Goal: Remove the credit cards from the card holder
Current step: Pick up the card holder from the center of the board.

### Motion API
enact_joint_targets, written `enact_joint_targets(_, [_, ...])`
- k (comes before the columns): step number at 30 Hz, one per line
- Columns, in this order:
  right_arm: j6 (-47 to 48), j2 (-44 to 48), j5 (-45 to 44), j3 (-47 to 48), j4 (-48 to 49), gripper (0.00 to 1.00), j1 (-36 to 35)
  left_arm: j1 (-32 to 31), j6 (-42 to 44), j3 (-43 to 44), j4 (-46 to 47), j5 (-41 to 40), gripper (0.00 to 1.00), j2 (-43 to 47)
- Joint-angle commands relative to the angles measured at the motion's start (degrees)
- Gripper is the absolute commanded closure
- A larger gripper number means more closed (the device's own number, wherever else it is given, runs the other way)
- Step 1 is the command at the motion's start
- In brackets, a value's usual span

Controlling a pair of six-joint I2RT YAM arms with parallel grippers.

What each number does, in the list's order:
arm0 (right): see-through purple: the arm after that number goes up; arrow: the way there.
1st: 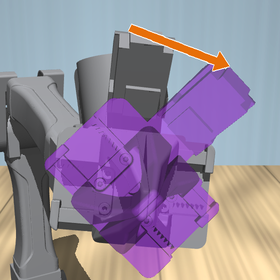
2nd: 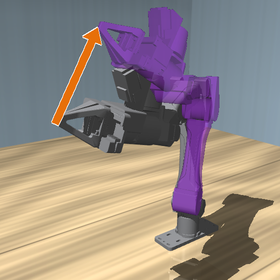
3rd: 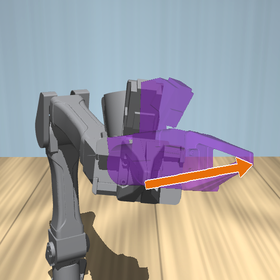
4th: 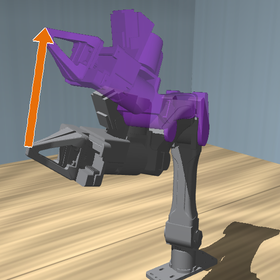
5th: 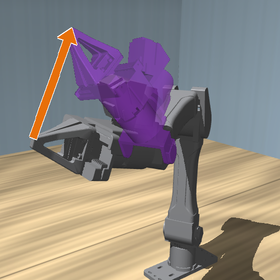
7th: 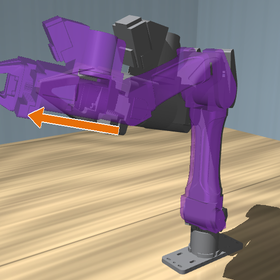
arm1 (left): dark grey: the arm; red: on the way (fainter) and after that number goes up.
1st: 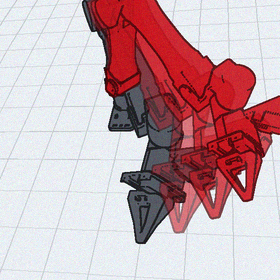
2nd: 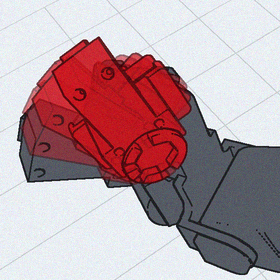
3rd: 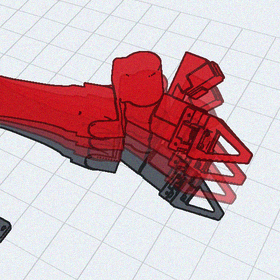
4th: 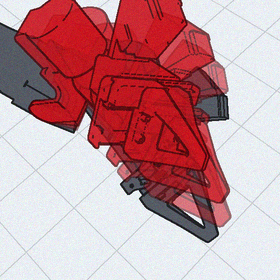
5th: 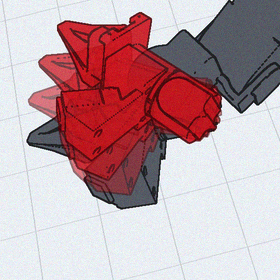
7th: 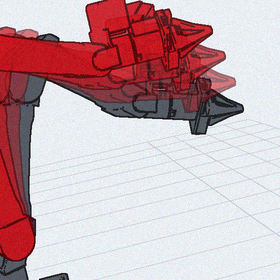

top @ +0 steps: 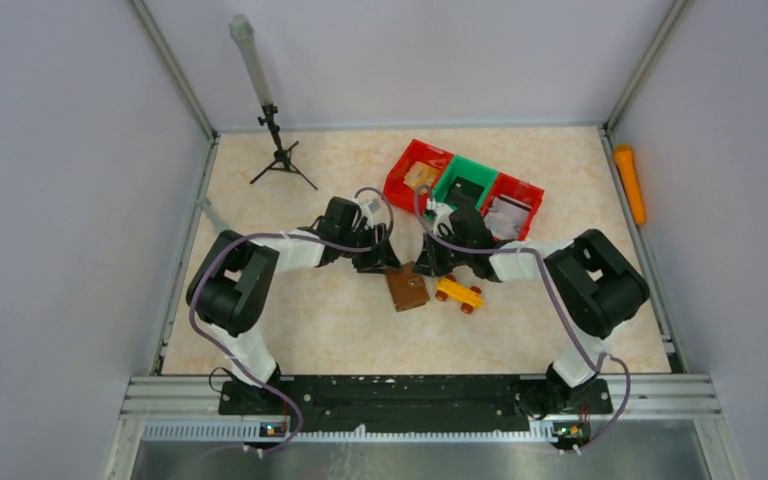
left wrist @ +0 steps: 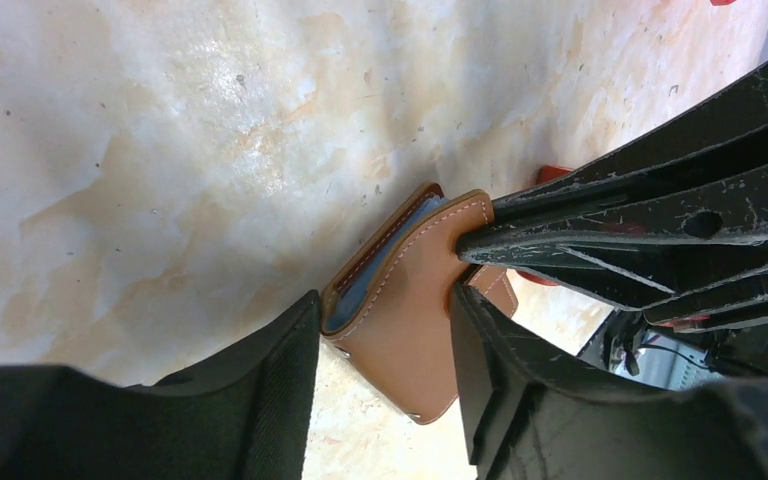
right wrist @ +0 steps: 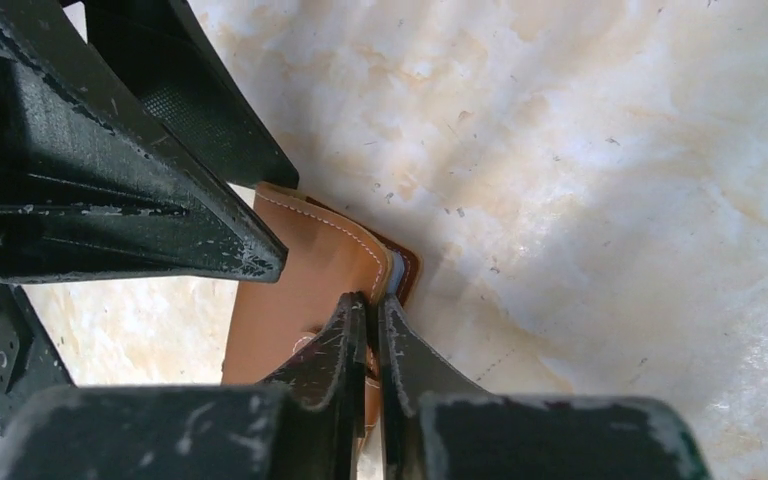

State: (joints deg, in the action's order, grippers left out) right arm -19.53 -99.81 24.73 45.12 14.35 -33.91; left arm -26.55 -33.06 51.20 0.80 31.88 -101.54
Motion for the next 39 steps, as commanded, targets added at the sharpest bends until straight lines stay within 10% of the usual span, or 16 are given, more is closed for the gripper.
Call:
enact_joint_targets(1, [0.79, 1.13, -0.13, -0.22, -0.47, 1.0, -0.9, -0.83, 0.88, -0.43, 0.13, -0.72, 0.43, 2.44])
enact_joint_targets(9, [-1.74, 12.07, -4.01, -8.79, 9.62, 1.0, 0.42, -0.78, 0.28, -7.37, 8.17, -2.92, 0.26, 12.75])
enact_joint_targets(39, [-9.56, 43.47, 6.7, -28.53, 38.45, 1.0, 2.23, -2.98, -6.11, -22.09, 42.17, 14.25, 0.22, 27.87])
